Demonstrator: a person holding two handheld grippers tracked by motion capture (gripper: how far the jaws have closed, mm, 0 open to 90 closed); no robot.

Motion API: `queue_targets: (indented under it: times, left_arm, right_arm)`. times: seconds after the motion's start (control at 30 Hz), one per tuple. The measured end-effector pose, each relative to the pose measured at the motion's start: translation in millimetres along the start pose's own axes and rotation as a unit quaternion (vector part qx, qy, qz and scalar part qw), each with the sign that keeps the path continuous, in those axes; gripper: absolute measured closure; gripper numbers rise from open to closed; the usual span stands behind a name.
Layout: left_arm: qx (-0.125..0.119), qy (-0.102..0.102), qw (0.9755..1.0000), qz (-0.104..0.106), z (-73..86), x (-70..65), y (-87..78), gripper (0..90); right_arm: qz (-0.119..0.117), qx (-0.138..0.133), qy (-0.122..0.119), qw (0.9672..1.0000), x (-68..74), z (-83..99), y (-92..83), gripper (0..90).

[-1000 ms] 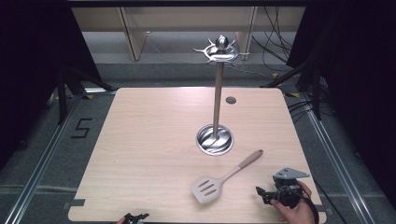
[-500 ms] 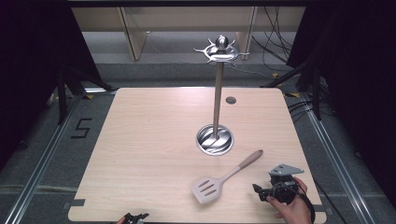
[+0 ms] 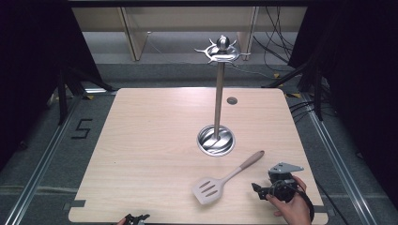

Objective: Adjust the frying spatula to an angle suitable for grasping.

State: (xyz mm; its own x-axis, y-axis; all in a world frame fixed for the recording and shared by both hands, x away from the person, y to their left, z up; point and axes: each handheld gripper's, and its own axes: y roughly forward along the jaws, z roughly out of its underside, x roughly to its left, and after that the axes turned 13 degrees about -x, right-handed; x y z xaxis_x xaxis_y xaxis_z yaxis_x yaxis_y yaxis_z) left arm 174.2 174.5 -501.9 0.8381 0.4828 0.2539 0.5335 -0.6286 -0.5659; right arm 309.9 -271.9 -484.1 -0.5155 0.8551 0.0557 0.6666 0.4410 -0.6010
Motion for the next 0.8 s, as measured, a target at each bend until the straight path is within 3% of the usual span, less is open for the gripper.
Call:
queue_targets:
  times: [0.17,0.2,0.23,0.33,0.47,0.53,0.57,0.67,0.7,0.73,0.8]
  left_arm:
    - [-0.002,-0.001,1.0,0.003,0.0,0.1,0.1,16.4]
    - [-0.002,-0.001,1.0,0.005,0.2,0.3,0.7,16.4]
    - [-0.002,-0.001,1.0,0.005,0.2,0.6,0.6,16.4]
    - [-0.002,0.0,1.0,-0.001,-0.2,0.4,-0.6,16.4]
    - [-0.002,-0.001,1.0,-0.002,0.0,0.5,-0.4,16.4]
    - [-0.001,0.0,1.0,-0.001,0.0,0.5,-0.6,16.4]
    - [-0.003,-0.001,1.0,-0.002,-0.1,0.4,-0.6,16.4]
    - [-0.003,-0.002,1.0,-0.001,0.1,0.7,-0.4,16.4]
    - [-0.002,-0.002,1.0,-0.002,0.2,0.5,-0.4,16.4]
    - [-0.001,-0.001,1.0,-0.001,0.1,0.6,-0.5,16.4]
    - [-0.001,-0.001,1.0,0.0,0.1,0.6,-0.6,16.4]
  right_arm:
    - [-0.003,0.007,0.006,1.0,0.7,-3.8,2.5,22.8]
    - [-0.003,0.004,-0.003,1.0,-0.5,-3.9,3.6,23.1]
    - [-0.009,0.011,0.011,0.9998,0.1,-5.3,4.3,23.3]
    - [0.003,0.014,0.015,0.9998,-1.0,-8.4,7.5,23.5]
    - [0.004,0.015,0.005,0.9999,-2.9,-13.5,11.5,23.6]
    - [0.006,0.018,0.012,0.9998,-1.9,-15.5,11.9,23.5]
    - [0.002,0.016,0.001,0.9999,-3.5,-16.8,13.7,23.3]
    - [0.004,0.02,0.013,0.9997,-2.1,-22.6,18.4,22.2]
    - [0.007,0.019,0.002,0.9998,-2.8,-24.4,20.2,22.1]
    - [0.004,0.024,0.013,0.9996,-1.1,-27.2,21.8,22.1]
    - [0.004,0.027,0.007,0.9996,0.3,-32.0,25.9,22.5]
